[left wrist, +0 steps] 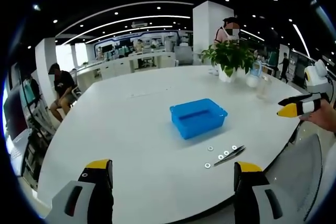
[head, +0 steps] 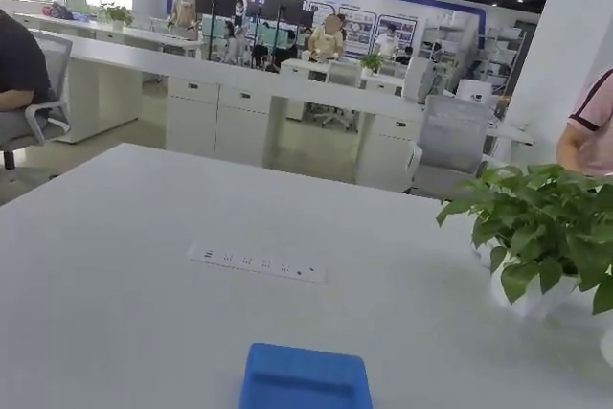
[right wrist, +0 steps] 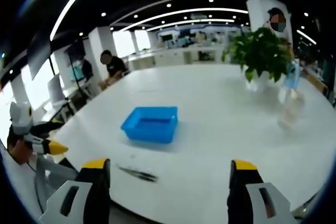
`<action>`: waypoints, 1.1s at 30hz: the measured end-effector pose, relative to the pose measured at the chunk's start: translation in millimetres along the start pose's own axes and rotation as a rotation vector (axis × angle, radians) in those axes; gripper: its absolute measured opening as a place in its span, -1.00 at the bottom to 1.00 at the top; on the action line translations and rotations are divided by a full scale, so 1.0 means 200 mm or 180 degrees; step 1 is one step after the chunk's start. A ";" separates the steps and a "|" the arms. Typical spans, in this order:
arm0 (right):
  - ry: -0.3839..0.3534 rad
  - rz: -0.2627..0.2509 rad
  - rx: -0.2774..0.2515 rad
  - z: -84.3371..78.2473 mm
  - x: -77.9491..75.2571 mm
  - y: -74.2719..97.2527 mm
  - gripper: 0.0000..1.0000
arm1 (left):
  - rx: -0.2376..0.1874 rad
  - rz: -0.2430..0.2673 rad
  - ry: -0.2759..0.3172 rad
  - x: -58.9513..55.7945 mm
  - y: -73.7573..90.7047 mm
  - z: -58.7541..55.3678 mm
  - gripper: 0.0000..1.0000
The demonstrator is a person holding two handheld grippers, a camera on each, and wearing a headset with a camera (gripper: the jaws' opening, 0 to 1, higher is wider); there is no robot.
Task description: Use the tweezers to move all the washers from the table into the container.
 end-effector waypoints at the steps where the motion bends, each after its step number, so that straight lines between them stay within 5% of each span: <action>1: -0.0001 0.0001 0.0001 0.00 0.00 0.00 0.86 | 0.0005 -0.0009 -0.0003 0.00 0.00 0.00 0.96; 22: 0.0039 0.0012 0.0053 0.00 -0.02 -0.02 0.85 | 0.0038 0.0000 -0.0007 -0.02 -0.03 0.00 0.94; 33: 0.0009 0.0003 0.0042 -0.01 -0.03 -0.03 0.81 | 0.0037 -0.0194 -0.0119 -0.03 -0.08 0.03 0.78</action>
Point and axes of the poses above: the centre of the closed fingertips' face, and the gripper's own axes: y roughly backward along the fingers, x roughly to its left, z roughly out of its top, the point moved 7 cm from there along y, roughly backward along the fingers, and after that the axes turned 4 degrees about -z, right-handed, at the moved point
